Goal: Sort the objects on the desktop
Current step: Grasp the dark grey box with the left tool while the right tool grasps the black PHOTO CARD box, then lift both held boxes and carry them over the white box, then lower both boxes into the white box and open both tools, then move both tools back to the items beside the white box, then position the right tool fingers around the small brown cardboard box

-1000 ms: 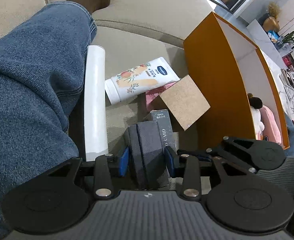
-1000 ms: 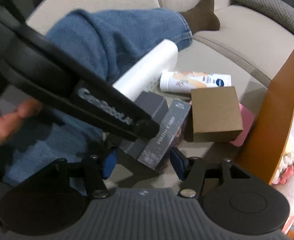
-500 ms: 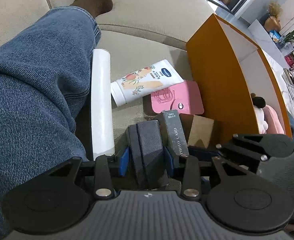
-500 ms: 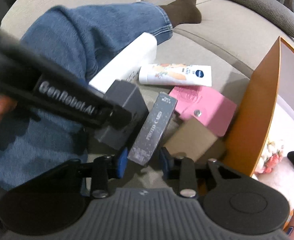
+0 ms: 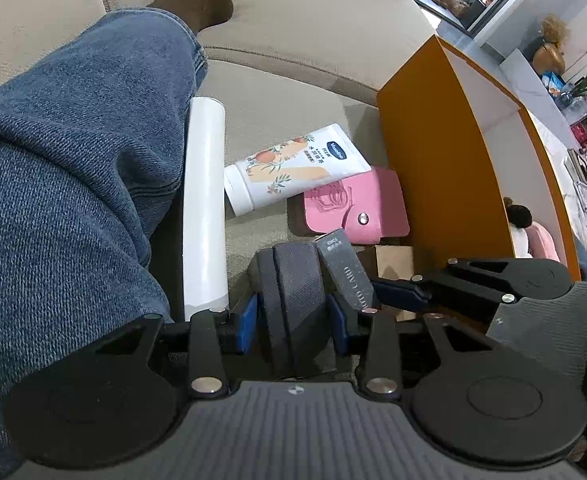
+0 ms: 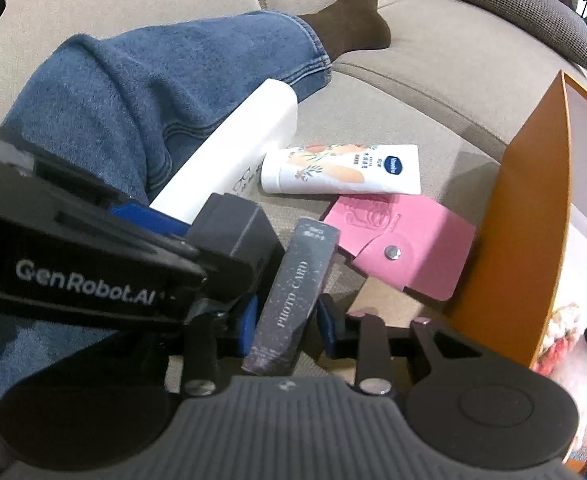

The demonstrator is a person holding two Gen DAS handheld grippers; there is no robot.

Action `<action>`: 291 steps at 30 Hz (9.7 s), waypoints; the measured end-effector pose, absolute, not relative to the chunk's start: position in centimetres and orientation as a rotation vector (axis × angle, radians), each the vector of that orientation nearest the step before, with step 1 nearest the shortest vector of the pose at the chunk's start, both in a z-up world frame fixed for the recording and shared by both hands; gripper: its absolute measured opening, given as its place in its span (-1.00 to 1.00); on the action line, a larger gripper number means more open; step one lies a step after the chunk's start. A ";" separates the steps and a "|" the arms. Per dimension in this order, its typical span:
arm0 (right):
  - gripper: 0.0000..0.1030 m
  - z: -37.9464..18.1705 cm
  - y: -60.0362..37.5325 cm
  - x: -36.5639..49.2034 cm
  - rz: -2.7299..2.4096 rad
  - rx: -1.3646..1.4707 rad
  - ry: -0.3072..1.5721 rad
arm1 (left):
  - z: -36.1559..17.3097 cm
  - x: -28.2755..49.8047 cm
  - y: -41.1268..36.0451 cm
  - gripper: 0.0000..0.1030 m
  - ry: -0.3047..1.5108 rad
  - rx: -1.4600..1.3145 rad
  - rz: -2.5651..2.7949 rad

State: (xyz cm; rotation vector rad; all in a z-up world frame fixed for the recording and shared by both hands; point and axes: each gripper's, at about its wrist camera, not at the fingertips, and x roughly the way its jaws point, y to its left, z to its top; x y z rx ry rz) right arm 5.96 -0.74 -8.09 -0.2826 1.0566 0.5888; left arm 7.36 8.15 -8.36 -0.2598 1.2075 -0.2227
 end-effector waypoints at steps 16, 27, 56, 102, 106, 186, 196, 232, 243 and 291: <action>-0.54 -1.9 -4.4 5.3 0.594 -0.055 0.916 | -0.4 6.1 9.6 -0.19 1.012 -0.321 -0.215; -0.54 6.0 -9.4 5.5 0.504 -0.057 0.676 | 6.8 8.9 3.4 -0.18 0.843 -0.211 -0.374; -0.54 -4.2 -25.7 18.0 0.118 0.026 0.951 | -7.3 25.6 -14.4 -0.19 1.210 -0.221 -0.551; -0.29 -1.0 -26.8 15.0 0.076 -0.103 0.890 | -10.1 24.5 -17.6 -0.19 1.327 -0.228 -0.527; -0.30 -1.2 -28.2 15.1 0.039 -0.070 0.894 | -10.3 24.6 -17.4 -0.17 1.353 -0.284 -0.529; -0.21 -3.9 -4.1 6.8 0.673 -0.418 0.935 | -2.6 8.7 7.3 -0.29 1.082 0.059 -0.248; 0.28 -8.3 0.0 7.4 0.798 -0.977 1.075 | -3.5 8.3 10.3 -0.29 1.056 -0.041 -0.222; -0.43 -5.8 -0.1 11.5 0.722 -0.756 1.117 | -3.1 8.2 11.6 -0.29 1.028 -0.128 -0.295; 0.10 -10.6 0.7 7.1 0.718 -1.134 0.987 | -2.8 7.5 11.2 -0.29 1.026 -0.130 -0.302; 0.33 -8.4 0.5 14.8 0.719 -0.707 1.253 | -2.5 6.3 10.5 -0.29 1.026 -0.105 -0.322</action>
